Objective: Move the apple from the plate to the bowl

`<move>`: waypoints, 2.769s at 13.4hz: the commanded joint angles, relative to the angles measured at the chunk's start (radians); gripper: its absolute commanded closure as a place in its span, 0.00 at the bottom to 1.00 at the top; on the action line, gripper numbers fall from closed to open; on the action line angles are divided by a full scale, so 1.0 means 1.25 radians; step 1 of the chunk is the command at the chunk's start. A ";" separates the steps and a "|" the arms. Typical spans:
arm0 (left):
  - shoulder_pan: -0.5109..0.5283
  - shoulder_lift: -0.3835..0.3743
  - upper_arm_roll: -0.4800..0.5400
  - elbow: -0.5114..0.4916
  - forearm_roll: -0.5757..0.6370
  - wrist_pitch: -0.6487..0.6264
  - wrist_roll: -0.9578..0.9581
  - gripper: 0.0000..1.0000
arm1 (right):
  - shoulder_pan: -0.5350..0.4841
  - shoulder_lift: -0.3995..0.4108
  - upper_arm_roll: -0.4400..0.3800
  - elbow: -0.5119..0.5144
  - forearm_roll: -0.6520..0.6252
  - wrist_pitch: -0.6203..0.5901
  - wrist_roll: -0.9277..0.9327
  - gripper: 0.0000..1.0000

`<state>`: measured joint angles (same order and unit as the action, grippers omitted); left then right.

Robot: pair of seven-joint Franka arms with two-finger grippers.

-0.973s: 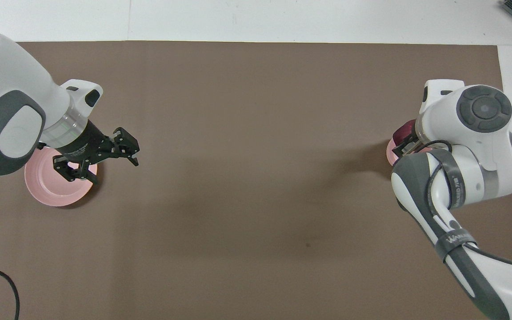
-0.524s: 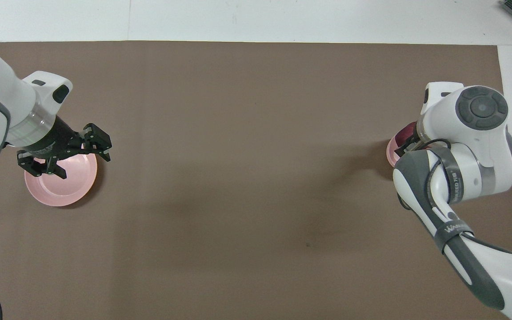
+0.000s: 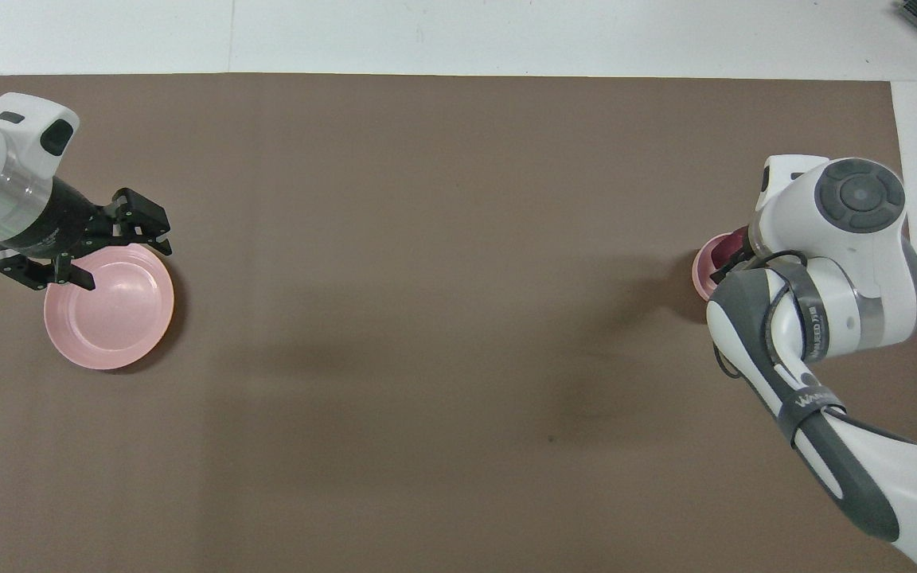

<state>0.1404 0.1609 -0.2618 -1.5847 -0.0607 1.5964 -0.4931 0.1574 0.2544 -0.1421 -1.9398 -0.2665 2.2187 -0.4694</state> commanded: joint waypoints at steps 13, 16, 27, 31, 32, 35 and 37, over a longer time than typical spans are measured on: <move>-0.115 -0.037 0.146 0.007 0.056 -0.040 0.374 0.00 | -0.019 0.017 0.004 -0.017 0.049 0.024 0.012 0.00; -0.232 -0.067 0.251 0.007 0.049 -0.041 0.372 0.00 | -0.020 0.016 0.004 -0.012 0.054 0.020 0.027 0.00; -0.154 -0.131 0.211 0.009 0.047 -0.072 0.417 0.00 | -0.009 -0.115 0.002 0.156 0.184 -0.250 0.277 0.00; -0.152 -0.135 0.218 0.007 0.047 -0.077 0.418 0.00 | -0.019 -0.176 -0.005 0.257 0.191 -0.401 0.282 0.00; -0.152 -0.135 0.219 0.007 0.047 -0.076 0.419 0.00 | -0.020 -0.181 -0.008 0.279 0.192 -0.439 0.282 0.00; -0.152 -0.135 0.220 0.007 0.047 -0.077 0.419 0.00 | -0.035 -0.206 -0.015 0.350 0.194 -0.547 0.282 0.00; -0.152 -0.135 0.220 0.007 0.047 -0.077 0.419 0.00 | -0.035 -0.249 -0.014 0.357 0.203 -0.582 0.286 0.00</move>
<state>-0.0585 0.0031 0.0187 -1.5738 -0.0079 1.5136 0.0195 0.1220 -0.0165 -0.1638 -1.5098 -0.0491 1.5305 -0.1282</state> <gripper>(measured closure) 0.000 0.000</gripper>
